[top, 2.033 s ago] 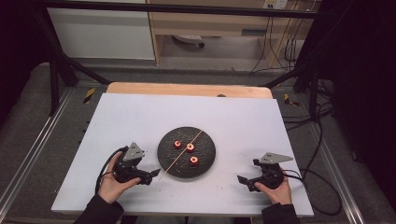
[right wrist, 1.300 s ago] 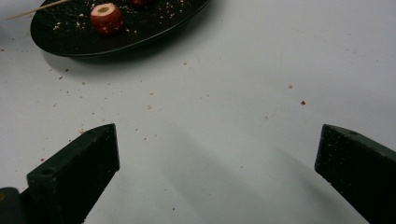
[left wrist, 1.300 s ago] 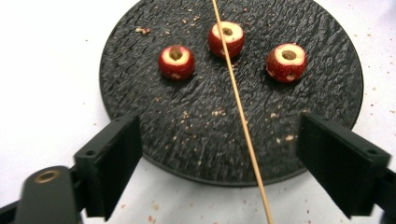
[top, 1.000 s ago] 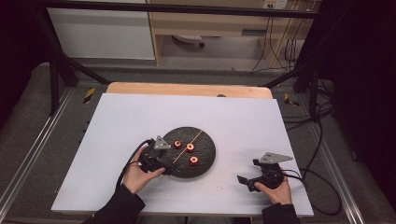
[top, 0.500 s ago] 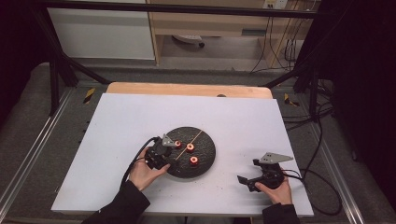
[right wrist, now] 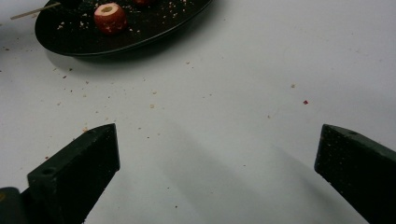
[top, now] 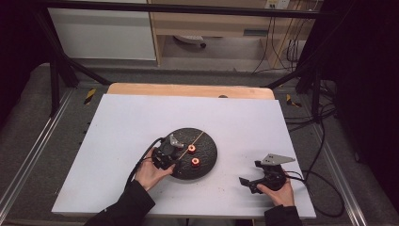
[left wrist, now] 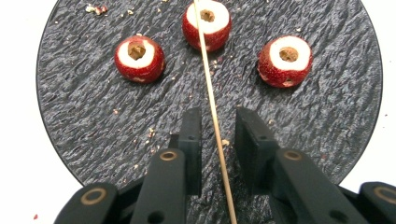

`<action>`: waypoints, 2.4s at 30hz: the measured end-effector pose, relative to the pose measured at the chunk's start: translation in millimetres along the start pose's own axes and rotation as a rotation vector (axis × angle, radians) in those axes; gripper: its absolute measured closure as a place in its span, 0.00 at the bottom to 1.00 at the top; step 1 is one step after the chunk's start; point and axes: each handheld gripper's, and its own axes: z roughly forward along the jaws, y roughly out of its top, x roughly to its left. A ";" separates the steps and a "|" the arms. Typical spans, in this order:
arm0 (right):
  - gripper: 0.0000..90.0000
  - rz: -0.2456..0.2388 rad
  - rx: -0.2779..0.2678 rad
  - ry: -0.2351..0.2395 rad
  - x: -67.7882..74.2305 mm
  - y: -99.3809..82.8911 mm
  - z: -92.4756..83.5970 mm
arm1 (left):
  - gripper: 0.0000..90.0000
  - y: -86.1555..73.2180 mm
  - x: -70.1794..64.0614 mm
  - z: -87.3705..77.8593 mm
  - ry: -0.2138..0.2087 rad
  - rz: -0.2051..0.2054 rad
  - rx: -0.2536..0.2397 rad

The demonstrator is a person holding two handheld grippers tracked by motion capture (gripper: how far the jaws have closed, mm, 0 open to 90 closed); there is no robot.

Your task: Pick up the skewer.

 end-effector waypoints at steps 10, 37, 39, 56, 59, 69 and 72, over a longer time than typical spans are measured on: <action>0.01 0.001 0.002 0.001 0.1 0.0 -0.4 | 0.92 0.8 -2.4 2.7 0.008 -0.007 0.028; 0.01 0.011 0.008 0.006 0.7 0.0 -0.2 | 0.98 -0.8 -4.6 -0.6 0.026 -0.034 0.025; 0.01 0.011 0.007 0.005 0.6 0.0 -0.1 | 0.98 -1.7 -4.1 -3.0 0.021 -0.038 0.011; 0.01 0.026 0.010 -0.003 0.8 0.5 0.3 | 0.98 -19.4 -0.9 -28.4 0.011 -0.067 -0.120; 0.01 0.022 0.009 -0.005 1.0 1.2 0.9 | 0.98 -24.3 0.6 -33.3 0.010 -0.074 -0.141; 0.01 0.020 0.012 -0.010 4.1 4.7 2.5 | 0.98 -42.5 3.6 -47.3 -0.009 -0.089 -0.215; 0.01 0.021 0.012 -0.009 4.5 5.2 3.9 | 0.98 -48.6 4.4 -49.1 -0.016 -0.094 -0.236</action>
